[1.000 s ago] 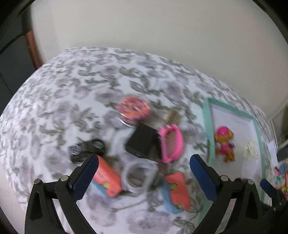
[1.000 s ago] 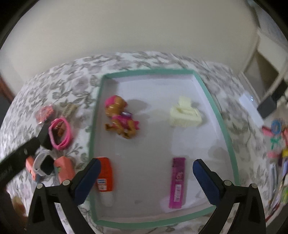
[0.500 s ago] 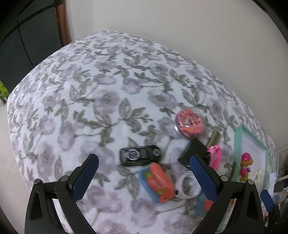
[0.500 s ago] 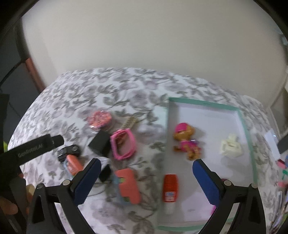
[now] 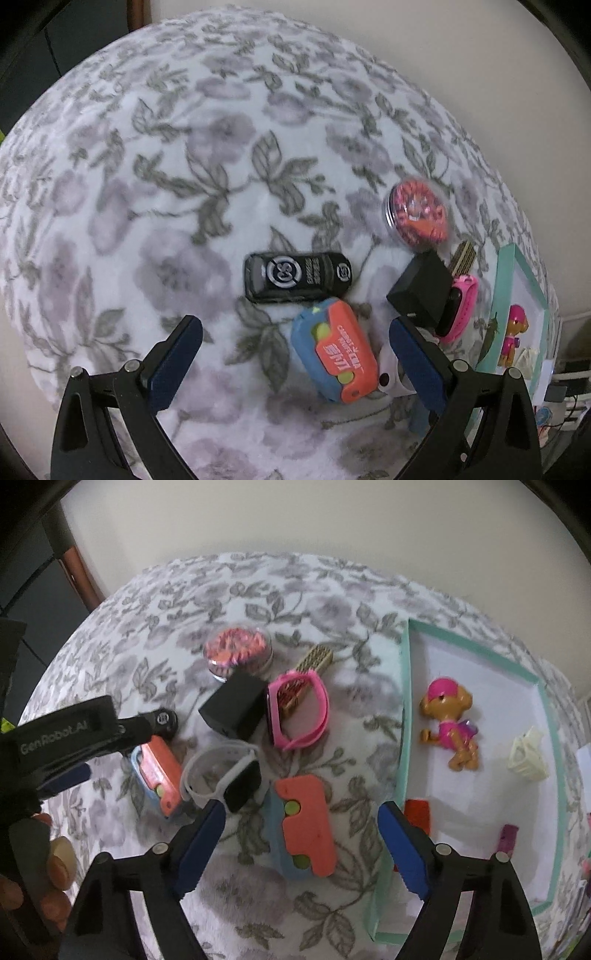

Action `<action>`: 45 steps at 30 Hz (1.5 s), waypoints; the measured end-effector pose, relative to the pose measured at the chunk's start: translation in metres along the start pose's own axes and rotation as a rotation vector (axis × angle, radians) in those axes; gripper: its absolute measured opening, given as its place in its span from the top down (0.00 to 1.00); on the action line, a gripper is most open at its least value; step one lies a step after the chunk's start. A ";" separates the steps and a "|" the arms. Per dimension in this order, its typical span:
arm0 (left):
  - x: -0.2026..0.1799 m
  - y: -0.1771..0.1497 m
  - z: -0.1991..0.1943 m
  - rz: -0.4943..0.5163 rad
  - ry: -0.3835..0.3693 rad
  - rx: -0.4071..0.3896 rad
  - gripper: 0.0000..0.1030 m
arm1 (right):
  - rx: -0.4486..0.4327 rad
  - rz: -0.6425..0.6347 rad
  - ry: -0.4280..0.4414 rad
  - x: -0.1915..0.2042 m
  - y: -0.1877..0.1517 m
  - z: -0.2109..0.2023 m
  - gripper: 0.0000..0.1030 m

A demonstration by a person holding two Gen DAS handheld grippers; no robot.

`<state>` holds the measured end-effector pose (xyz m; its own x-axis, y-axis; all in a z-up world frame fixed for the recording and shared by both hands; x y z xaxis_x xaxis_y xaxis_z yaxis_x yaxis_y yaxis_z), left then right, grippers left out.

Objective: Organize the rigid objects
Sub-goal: 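Move both open grippers back over the remaining items on the bedspread, then grasp the orange-and-blue CARROT toy with left gripper while right gripper grasps coral-and-blue toy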

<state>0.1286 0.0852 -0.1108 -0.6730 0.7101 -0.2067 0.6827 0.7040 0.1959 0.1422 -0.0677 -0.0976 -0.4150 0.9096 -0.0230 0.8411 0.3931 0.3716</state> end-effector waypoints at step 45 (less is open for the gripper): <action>-0.050 -0.029 0.031 0.269 0.146 0.006 0.45 | 0.119 -0.047 -0.028 0.002 -0.018 0.041 0.41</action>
<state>0.1514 0.0290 -0.1360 -0.5012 0.8653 -0.0083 0.8434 0.4906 0.2190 0.1406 -0.0670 -0.1423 -0.4462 0.8926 -0.0644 0.8570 0.4469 0.2564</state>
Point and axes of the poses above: each gripper's, at about its wrist camera, not at the fingertips, and z roughly the way its jaws point, x to its left, y to its top, the point moved 5 cm from there along z, roughly the way its jaws point, and after that the axes turned 6 degrees about -z, right-handed, at the moved point
